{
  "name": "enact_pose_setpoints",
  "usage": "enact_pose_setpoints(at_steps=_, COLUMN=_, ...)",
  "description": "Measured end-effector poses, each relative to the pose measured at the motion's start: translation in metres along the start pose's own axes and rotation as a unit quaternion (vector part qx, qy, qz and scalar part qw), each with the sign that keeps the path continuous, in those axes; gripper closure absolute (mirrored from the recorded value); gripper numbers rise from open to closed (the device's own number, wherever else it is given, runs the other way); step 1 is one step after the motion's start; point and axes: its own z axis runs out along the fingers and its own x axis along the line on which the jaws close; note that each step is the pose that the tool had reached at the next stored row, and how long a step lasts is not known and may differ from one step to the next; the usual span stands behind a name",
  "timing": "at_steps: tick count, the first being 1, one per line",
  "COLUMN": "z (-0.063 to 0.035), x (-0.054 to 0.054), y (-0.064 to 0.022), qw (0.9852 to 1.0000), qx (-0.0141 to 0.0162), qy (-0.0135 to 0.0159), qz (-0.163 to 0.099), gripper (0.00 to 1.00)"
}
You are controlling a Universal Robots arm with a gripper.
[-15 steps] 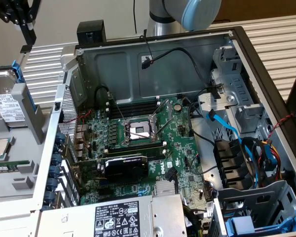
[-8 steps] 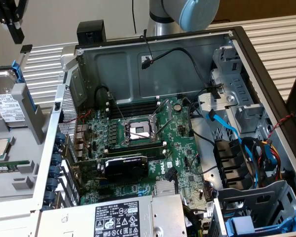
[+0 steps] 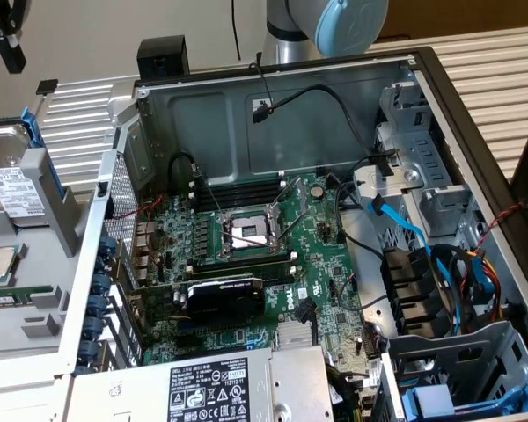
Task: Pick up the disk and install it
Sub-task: 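Reach for the disk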
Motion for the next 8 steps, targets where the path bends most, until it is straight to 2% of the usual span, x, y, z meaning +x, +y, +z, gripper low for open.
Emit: enact_pose_setpoints(at_steps=8, z=-0.0007, x=0.026, y=0.0084, qw=1.0000, qx=0.0000, qy=0.0004, qz=0.000, gripper=0.89)
